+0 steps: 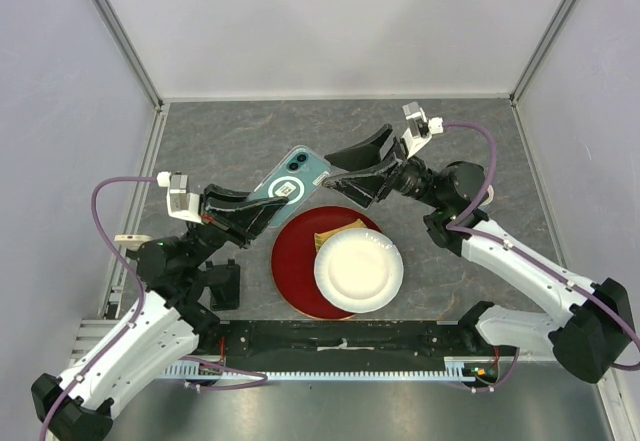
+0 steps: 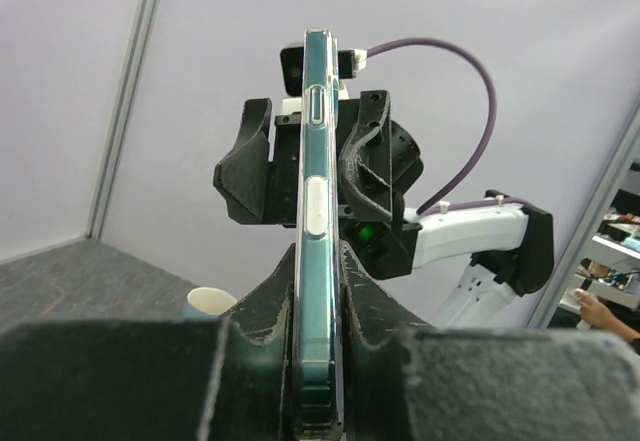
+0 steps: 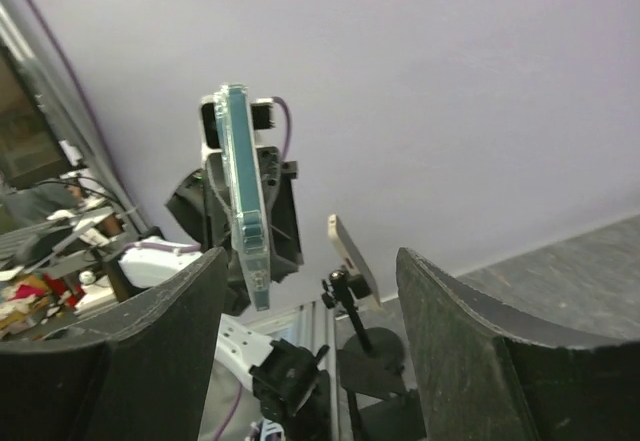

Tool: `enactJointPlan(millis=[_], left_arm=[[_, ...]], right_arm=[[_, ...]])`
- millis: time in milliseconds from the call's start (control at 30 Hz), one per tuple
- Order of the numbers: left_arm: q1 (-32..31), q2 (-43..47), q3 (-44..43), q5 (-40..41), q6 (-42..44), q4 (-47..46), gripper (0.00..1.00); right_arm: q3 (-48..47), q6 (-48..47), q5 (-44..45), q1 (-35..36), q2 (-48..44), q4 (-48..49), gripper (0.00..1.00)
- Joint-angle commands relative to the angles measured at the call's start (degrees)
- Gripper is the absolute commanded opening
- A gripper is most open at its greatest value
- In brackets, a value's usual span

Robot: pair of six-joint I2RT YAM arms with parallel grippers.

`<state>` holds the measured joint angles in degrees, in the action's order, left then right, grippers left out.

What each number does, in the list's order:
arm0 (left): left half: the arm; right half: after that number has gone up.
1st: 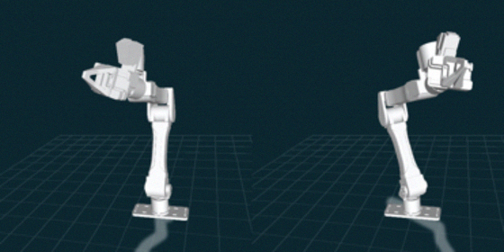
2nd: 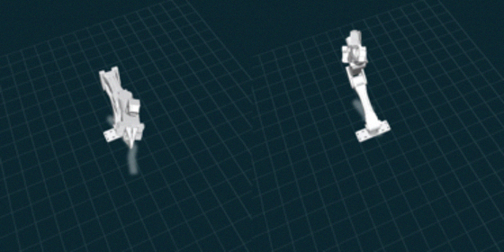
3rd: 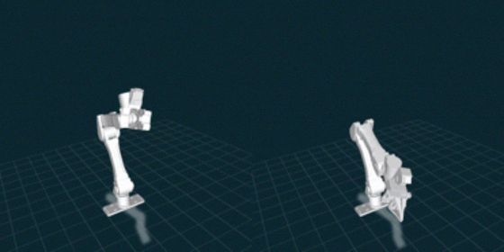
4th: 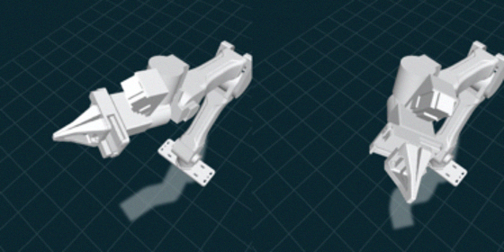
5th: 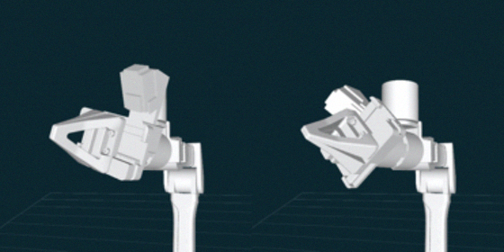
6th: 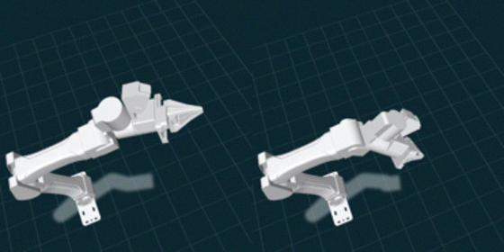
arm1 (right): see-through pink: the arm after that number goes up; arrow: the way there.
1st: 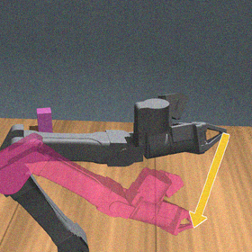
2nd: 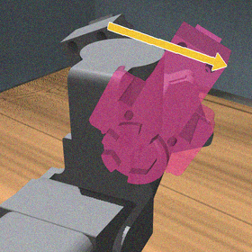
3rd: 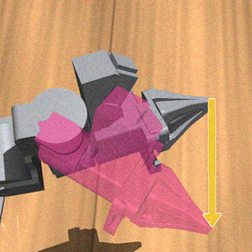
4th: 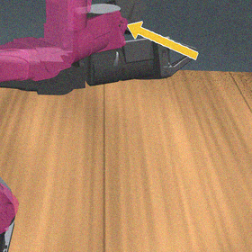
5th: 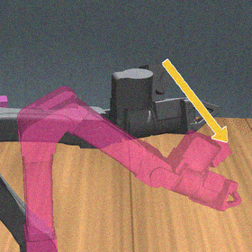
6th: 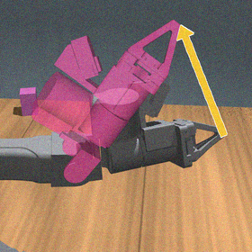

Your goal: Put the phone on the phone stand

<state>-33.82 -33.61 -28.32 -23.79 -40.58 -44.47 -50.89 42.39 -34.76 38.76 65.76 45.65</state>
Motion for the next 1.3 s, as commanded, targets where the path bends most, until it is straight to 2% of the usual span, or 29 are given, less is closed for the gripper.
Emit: enactJointPlan(millis=[0,33,200,333,433,700,800,833,933,967,1000,1067,1100,1133,1233,1267], left_arm=[[0.2,-0.7,0.4,1.7,-6.1,-10.5,0.02],[0.2,-1.2,0.5,1.7,-6.5,-10.9,0.02],[0.2,-2.0,1.2,1.3,-7.8,-12.6,0.02],[0.2,-2.3,1.5,1.6,-7.9,-13.2,0.02],[0.2,-2.3,1.7,1.6,-8.0,-13.5,0.02],[0.2,-3.6,2.0,1.6,-9.2,-16.1,0.02],[0.2,-4.1,1.8,1.0,-9.4,-16.6,0.02],[0.2,-4.2,1.7,0.9,-9.3,-16.5,0.02],[0.2,-3.8,1.4,0.6,-8.5,-14.2,0.03],[0.2,-2.4,1.2,1.5,-8.0,-11.8,0.11],[0.2,-1.5,1.2,4.4,-6.8,-9.3,0.4],[0.2,2.9,1.9,8.0,-5.3,-1.9,0.62],[0.2,5.1,2.1,12.2,-3.1,1.7,0.83],[0.2,7.0,2.0,14.1,-1.7,8.3,0.88],[0.2,14.2,-0.4,21.8,5.0,20.9,0.91],[0.2,15.9,-2.2,23.6,6.5,28.2,0.91]], right_arm=[[-2.3,7.5,-3.9,-0.2,1.7,13.3,0.71],[-2.6,9.1,-4.3,-0.3,2.1,15.6,0.67],[-4.6,13.8,-5.2,-0.1,5.3,20.2,0.61],[-5.8,17.3,-6.3,-0.1,7.4,24.6,0.5],[-5.6,17.4,-5.9,0.2,7.6,24.4,0.43],[-6.8,14.5,-6.2,2.5,8.9,22.1,0.32],[-6.9,14.3,-5.4,2.5,9.0,22.2,0.15],[-7.1,14.2,-5.2,2.5,9.0,22.2,0.0],[-6.2,12.7,-2.9,2.5,8.1,21.2,0.0],[-5.9,10.5,-1.4,2.5,7.5,19.8,0.0],[-5.5,8.9,0.0,2.5,5.8,17.7,0.0],[-4.3,5.3,4.6,2.5,3.9,10.9,0.0],[-4.1,1.2,6.4,2.5,1.6,7.8,0.0],[-3.8,-1.3,8.5,2.5,0.6,1.5,0.0],[-3.1,-9.3,15.2,2.5,-2.8,-8.4,0.0],[-2.9,-11.0,17.3,2.5,-3.3,-10.1,0.0]])
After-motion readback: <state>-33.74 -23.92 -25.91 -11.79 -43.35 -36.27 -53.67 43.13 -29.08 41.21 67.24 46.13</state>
